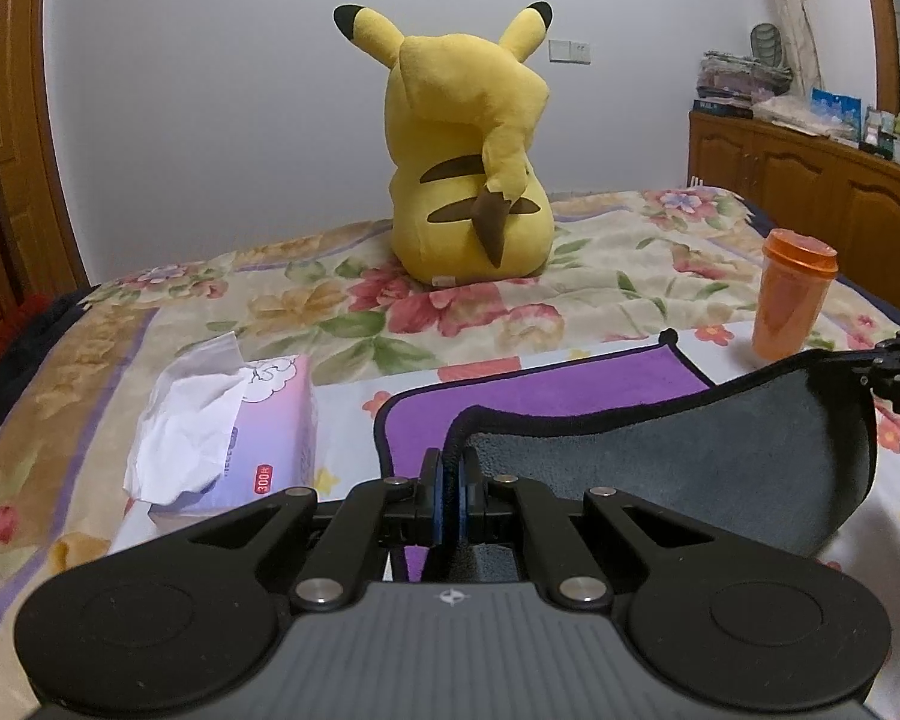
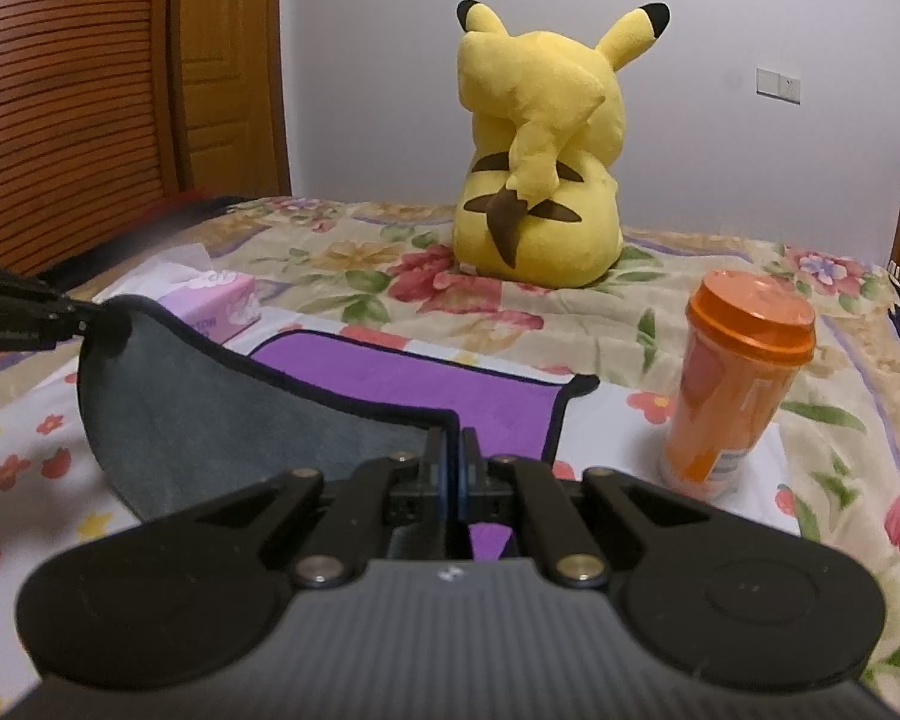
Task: Fold towel
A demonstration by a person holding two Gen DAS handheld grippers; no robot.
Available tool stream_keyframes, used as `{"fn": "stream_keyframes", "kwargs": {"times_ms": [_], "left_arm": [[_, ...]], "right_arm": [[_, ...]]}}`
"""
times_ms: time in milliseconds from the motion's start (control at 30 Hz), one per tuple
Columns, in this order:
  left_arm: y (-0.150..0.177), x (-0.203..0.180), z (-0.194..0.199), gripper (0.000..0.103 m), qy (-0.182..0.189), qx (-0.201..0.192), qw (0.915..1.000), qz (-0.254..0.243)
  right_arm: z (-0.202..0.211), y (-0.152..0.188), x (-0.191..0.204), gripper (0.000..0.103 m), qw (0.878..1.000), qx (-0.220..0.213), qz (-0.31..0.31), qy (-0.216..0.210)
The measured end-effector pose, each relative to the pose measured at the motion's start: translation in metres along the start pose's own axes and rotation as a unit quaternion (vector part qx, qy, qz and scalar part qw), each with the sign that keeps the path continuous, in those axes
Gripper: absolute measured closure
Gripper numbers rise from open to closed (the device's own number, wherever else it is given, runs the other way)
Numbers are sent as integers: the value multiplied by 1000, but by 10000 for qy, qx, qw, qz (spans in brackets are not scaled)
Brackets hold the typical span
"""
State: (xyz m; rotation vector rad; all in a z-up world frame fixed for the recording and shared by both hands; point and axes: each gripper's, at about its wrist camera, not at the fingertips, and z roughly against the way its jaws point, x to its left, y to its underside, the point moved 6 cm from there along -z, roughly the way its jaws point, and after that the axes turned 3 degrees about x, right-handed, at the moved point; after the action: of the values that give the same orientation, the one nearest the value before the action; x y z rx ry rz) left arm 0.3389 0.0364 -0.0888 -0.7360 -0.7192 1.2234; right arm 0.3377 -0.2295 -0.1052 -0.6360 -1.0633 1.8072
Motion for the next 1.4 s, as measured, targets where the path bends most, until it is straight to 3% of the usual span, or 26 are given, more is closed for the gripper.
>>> {"fn": "stream_keyframes", "kwargs": {"times_ms": [1067, 1400], "left_arm": [[-22, 4, -39, 95, -119, -99, 9998, -102], [-42, 6, -53, 95, -201, -182, 9996, -124]], "right_arm": [[-33, -19, -14, 99, 9998, -113, 103, 133], [-50, -37, -18, 99, 9973, -90, 641, 355]]}}
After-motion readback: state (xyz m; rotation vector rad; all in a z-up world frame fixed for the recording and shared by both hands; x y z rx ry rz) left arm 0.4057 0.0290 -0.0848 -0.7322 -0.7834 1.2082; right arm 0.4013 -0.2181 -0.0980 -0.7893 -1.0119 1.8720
